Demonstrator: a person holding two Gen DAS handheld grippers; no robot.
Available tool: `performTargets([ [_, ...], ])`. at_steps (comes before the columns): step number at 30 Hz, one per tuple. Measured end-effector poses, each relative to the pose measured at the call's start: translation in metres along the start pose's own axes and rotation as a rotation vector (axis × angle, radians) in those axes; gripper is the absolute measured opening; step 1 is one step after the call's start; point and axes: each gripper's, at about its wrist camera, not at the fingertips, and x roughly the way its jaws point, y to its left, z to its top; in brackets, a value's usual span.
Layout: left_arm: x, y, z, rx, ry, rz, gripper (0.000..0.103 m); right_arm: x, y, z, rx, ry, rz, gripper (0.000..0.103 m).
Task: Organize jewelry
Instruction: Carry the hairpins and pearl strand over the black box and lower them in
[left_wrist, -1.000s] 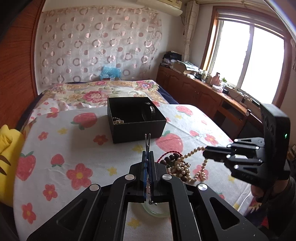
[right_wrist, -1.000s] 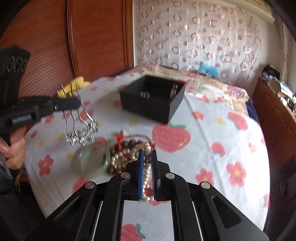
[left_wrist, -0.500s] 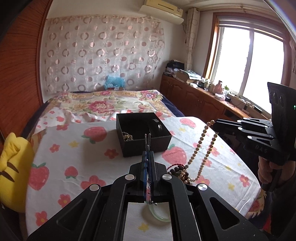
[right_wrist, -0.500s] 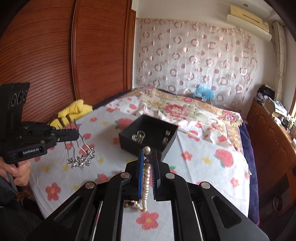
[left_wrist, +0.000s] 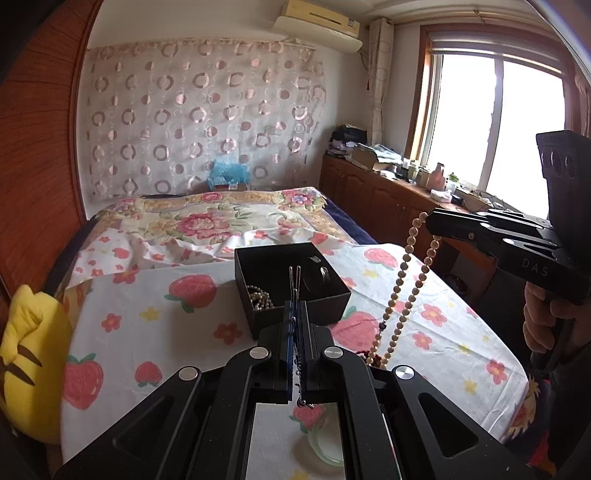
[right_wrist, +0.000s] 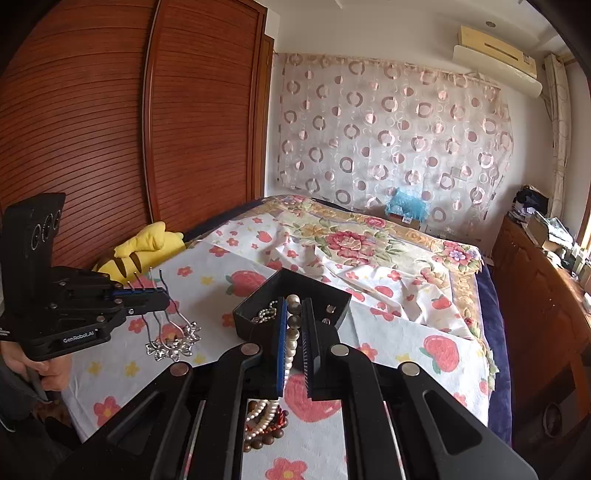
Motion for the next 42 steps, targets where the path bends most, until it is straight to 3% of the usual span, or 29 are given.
performTargets([
  [9,0.018,0.009,0.022,-0.015,0.011,-0.013,0.001,0.008,-0.006,0.015,0.02,-0.006,0.022,0.009],
  [29,0.068,0.023,0.073,-0.024,0.048,-0.015,0.001,0.03,-0.041,0.098,0.002,-0.055,0.054,0.009],
  [37,0.087,0.033,0.075,-0.04,0.08,-0.011,0.001,0.053,-0.042,0.097,0.0,-0.018,0.077,0.009],
  [42,0.092,0.033,0.075,-0.042,0.09,-0.013,0.001,0.049,-0.046,0.103,0.001,-0.041,0.071,0.009],
])
